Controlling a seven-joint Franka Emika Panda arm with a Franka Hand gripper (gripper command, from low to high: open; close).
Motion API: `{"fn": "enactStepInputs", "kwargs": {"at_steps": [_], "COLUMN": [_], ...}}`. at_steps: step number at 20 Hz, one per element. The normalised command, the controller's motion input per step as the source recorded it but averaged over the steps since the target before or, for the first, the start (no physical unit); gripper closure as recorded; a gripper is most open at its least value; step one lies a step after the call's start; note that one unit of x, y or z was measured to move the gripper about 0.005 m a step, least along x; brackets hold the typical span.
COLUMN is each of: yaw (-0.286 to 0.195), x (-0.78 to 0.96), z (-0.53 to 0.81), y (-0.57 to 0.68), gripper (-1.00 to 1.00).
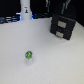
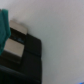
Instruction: Open the kcup holder, insert the kcup into the holder, and close the kcup holder
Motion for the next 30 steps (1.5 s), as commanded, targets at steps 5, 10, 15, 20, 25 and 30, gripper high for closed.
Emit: {"fn": "enactStepInputs", "kwargs": {"at_steps": [5,10,15,20,25,30], "yaw": [-0.176,-0.166,-0.157,-0.152,-0.087,-0.039], "x": [-0.37,-0.37,-0.29,-0.14,-0.01,0.05], "z": [-0.10,-0.15,-0.23,-0.36,-0.43,-0.39], "y": [0.62,0.65,0.60,0.48,0.29,0.23], "gripper": [-1.00,-1.00,-1.00,-1.00,-1.00,-1.00]}}
